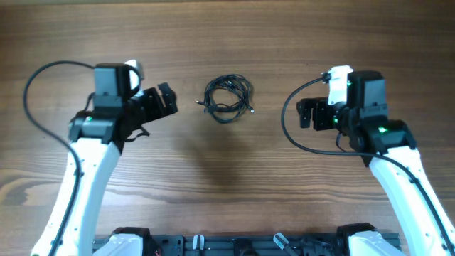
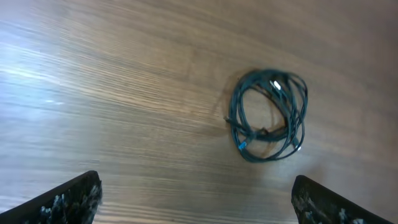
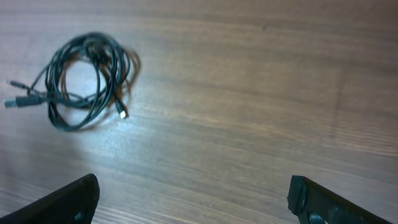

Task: Untangle cables
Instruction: 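Raise both arms and move grippers toward the black cable bundle, then lower the left gripper onto the cable bundle and grasp a loop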

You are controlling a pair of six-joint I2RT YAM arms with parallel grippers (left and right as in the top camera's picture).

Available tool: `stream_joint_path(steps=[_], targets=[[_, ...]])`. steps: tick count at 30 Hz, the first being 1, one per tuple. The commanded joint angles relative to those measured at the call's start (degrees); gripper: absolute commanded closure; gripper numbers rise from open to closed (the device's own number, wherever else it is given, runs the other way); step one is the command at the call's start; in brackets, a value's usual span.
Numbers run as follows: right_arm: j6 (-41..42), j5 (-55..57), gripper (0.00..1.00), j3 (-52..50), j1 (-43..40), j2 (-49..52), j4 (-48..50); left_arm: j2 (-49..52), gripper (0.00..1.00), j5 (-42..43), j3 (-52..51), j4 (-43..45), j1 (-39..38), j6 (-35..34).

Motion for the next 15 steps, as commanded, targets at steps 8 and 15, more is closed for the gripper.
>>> stream_joint_path(steps=[8,15], targets=[[-1.05,-0.72,0.00,1.40,1.46,2.27,1.14,7.85,0.05,3.04,1.22,10.56,-7.87,-3.15],[2.40,3.91,0.00,1.40,1.44,2.29,1.05,12.26,0.14,3.02,1.22,18.91,-13.22,-8.37]])
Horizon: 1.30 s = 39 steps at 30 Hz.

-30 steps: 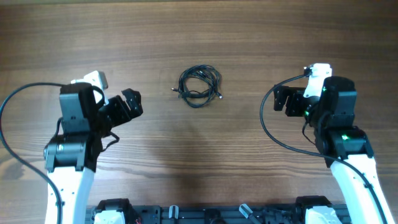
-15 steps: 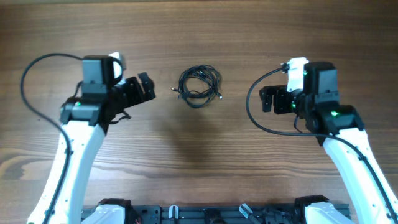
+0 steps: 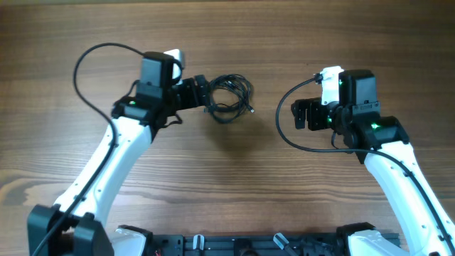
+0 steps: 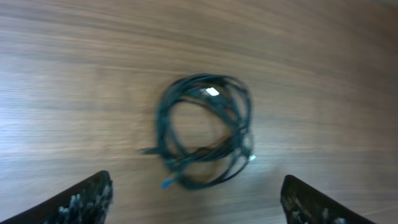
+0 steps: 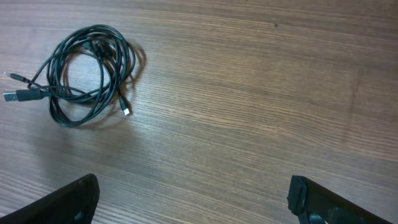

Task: Untangle cables
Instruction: 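Lower the left gripper onto the cable bundle and grasp a loop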

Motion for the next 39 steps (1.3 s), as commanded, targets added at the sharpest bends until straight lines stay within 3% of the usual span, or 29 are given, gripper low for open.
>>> stream_joint_path(steps=[1,6,13,21,31,36,39], targets=[[5.60,7.26,0.00,1.38,0.17,0.74,-0.09,3.39,0.14,0.92,1.14,4.13,-3.34,-5.29],[14.47,12.98,0.00,1.38,0.11,0.72,-1.01,8.09,0.14,0.70,1.14,11.32,-8.07,-5.27],[18.75,13.20,0.00,1.40,-0.26,0.72,-1.99,14.58,0.15,0.70,1.14,18.34,-13.18,-5.25],[18.86,13.18,0.00,1.40,-0.42,0.72,-3.78,20.00,0.18,-5.51,1.14,20.04,-17.44,-5.22],[18.93,12.07,0.00,1.40,-0.42,0.72,-3.80,24.68,0.19,-6.45,1.14,21.35,-18.21,-5.22],[18.93,12.02,0.00,1.40,-0.42,0.72,-3.80,26.47,0.25,-7.08,1.14,21.31,-18.21,-5.22],[18.93,12.04,0.00,1.38,-0.42,0.72,-3.78,27.41,0.42,-7.06,1.14,20.96,-18.27,-5.25]])
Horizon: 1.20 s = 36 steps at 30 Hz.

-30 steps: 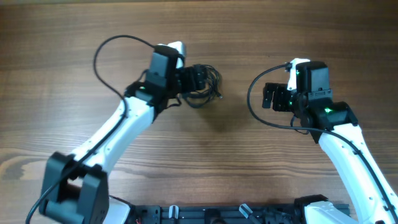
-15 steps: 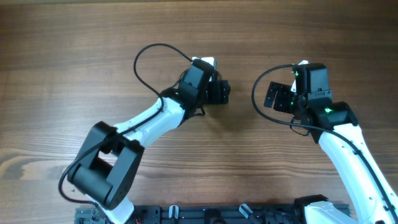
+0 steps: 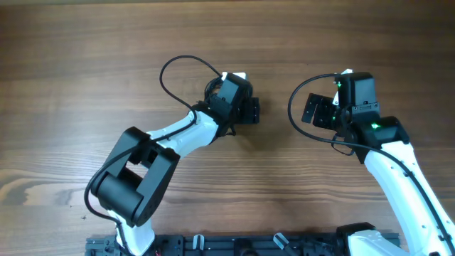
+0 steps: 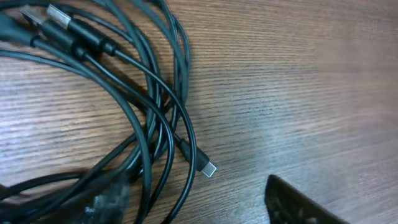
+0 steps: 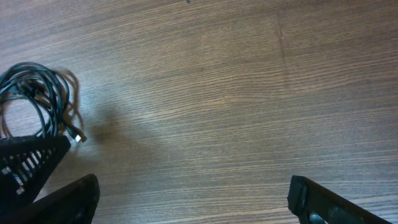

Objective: Untangle cables

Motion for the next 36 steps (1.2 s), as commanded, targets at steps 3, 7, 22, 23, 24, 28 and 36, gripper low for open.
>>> stream_joint_path(steps=[3,7,22,23,24,28,36], targets=[[0.85,0.09,0.00,1.38,-0.31,0.72,0.00,2.82,0.56,-1.18,0.92,-0.63,-0.50,-0.28],[0.83,0.09,0.00,1.38,-0.31,0.72,0.02,2.86,0.73,-1.55,0.90,-0.57,-1.22,-0.28],[-8.72,-14.80,0.00,1.38,-0.31,0.74,6.43,-14.05,0.96,10.75,0.94,-0.39,2.99,-3.45],[-9.84,-17.05,0.00,1.38,-0.31,0.74,7.21,-15.08,0.96,12.96,0.94,-0.37,3.76,-3.91],[-10.99,-20.06,0.00,1.38,-0.28,0.74,8.35,-16.46,0.96,16.55,0.94,-0.35,5.01,-4.72],[-11.32,-24.06,0.00,1.38,-0.28,1.42,11.37,-19.58,0.96,27.12,0.94,-0.37,8.83,-5.14],[-9.46,-30.47,0.00,1.38,-0.02,8.28,16.76,-22.38,0.96,39.82,0.94,0.85,12.92,-5.29]])
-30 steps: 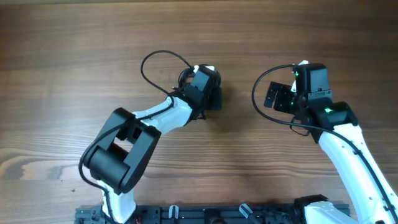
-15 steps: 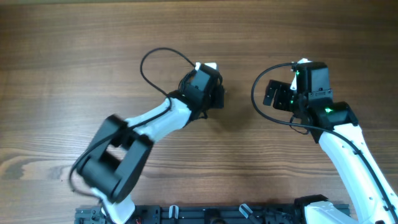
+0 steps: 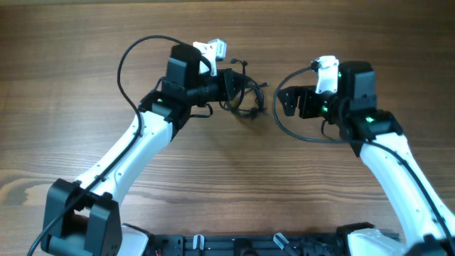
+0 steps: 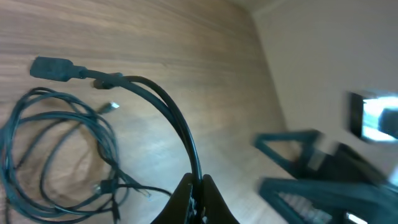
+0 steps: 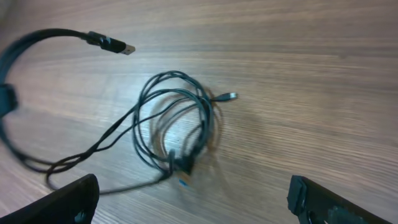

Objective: Untangle cables

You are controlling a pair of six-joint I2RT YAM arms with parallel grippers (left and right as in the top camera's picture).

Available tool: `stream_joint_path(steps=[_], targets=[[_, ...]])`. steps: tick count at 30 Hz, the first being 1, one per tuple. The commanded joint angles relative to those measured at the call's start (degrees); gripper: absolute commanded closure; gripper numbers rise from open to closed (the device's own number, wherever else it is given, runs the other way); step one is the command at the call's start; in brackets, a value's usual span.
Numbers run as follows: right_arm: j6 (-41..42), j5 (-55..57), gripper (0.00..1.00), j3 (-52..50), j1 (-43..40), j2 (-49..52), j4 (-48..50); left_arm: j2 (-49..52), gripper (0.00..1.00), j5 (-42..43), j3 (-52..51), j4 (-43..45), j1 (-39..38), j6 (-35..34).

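Observation:
The tangled black cables (image 3: pixel 245 97) lie as a loose coil at the table's middle back. My left gripper (image 3: pixel 229 80) is shut on one strand. In the left wrist view that strand rises from the closed fingertips (image 4: pixel 198 190) and arcs over to a USB plug (image 4: pixel 51 68), with the remaining coil (image 4: pixel 59 155) on the wood below. My right gripper (image 3: pixel 286 103) stands open just right of the coil. In the right wrist view the coil (image 5: pixel 177 127) and the lifted USB plug (image 5: pixel 115 45) lie ahead of the open right gripper (image 5: pixel 189 202), nothing between its fingers.
The brown wooden table (image 3: pixel 85 43) carries only the cables. Each arm's own black supply cable loops above it, the left arm's loop (image 3: pixel 128 53) and the right arm's loop (image 3: pixel 281 124). A black rail (image 3: pixel 234 245) runs along the front edge.
My left gripper was open, low over the coil's strands. It is now shut on one strand and farther back, with a plug end pulled up. My right gripper has moved left, closer to the coil.
Both grippers stood open, well apart on either side of the coil. The left one was then at the coil's left side, then low over its right part with strands between the fingers. Now it grips a strand and the coil is looser, while the right gripper has neared.

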Motion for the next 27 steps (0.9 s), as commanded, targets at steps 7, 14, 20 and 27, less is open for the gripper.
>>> stream_joint_path(steps=[7,14,20,27], targets=[[5.01,-11.63,0.00,1.31,0.46,11.72,3.10,-5.60,0.96,10.19,0.76,6.51,1.53,-0.79],[5.05,-11.34,0.06,1.31,2.82,16.68,5.03,-10.58,0.96,10.25,0.76,11.82,3.32,-6.95],[6.10,-11.91,0.04,1.31,5.03,17.11,10.27,-14.99,0.96,10.23,0.76,18.73,3.76,-12.59],[6.08,-14.84,0.03,1.31,9.99,17.11,11.39,-17.29,0.96,8.04,0.76,23.08,3.76,-14.01]])
